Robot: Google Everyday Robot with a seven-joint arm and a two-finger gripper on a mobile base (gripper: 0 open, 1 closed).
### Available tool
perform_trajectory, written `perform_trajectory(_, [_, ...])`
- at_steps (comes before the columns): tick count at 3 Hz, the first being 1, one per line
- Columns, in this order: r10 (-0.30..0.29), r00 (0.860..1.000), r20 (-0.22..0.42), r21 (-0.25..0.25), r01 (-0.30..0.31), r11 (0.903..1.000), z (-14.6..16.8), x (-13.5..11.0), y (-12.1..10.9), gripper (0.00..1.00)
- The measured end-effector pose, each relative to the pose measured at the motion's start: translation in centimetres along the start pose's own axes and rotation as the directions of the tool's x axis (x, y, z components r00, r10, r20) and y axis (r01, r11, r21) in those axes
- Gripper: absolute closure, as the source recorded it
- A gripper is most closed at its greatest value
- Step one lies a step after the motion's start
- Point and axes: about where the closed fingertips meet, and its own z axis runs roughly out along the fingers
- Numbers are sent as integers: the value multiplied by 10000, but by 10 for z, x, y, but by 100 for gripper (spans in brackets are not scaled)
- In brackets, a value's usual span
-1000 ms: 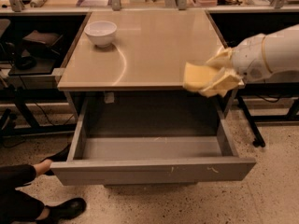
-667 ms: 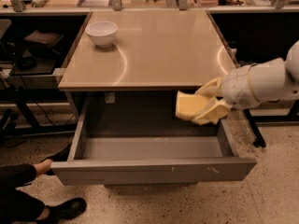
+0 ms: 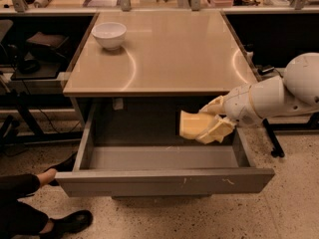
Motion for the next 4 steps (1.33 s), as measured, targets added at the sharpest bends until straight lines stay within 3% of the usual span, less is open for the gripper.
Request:
perform_trajectory(2, [433,9987,268,-1128,-400,9928,95,35,-10,100])
perform_trajectory(3, [433,9987,268,-1128,-401,9928,95,35,-10,100])
perform_trajectory(4, [845,9960,287,-1380,-798,9872,118,57,-10,100])
